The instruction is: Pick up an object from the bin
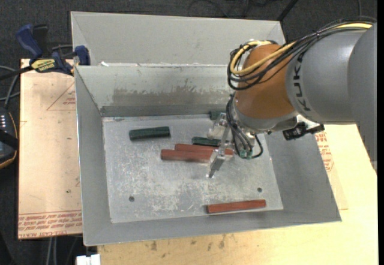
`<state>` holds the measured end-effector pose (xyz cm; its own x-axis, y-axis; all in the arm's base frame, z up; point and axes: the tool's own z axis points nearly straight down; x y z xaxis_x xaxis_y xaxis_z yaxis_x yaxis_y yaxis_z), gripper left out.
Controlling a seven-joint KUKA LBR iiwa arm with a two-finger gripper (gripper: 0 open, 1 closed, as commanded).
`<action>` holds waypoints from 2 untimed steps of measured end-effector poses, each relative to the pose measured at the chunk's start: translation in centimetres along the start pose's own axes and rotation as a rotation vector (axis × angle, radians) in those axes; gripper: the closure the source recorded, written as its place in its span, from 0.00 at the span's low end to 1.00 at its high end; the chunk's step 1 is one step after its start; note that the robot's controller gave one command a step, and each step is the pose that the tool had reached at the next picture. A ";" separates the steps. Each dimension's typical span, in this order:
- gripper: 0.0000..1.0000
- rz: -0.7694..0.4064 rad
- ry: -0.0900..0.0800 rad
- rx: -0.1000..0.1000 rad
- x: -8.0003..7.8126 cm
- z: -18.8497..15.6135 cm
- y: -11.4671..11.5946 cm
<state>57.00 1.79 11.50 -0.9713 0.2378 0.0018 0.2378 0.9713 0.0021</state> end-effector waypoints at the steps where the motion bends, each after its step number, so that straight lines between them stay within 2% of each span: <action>1: 1.00 -0.066 -0.019 -0.001 -0.9 3.7 2.1; 2: 1.00 -0.066 -0.019 -0.002 -0.9 3.7 2.1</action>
Offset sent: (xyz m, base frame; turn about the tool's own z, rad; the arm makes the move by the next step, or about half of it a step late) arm 0.0000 0.0000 0.0000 0.0000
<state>58.39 3.60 7.82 -0.9846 0.1737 -0.0173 0.1737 0.9848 0.0031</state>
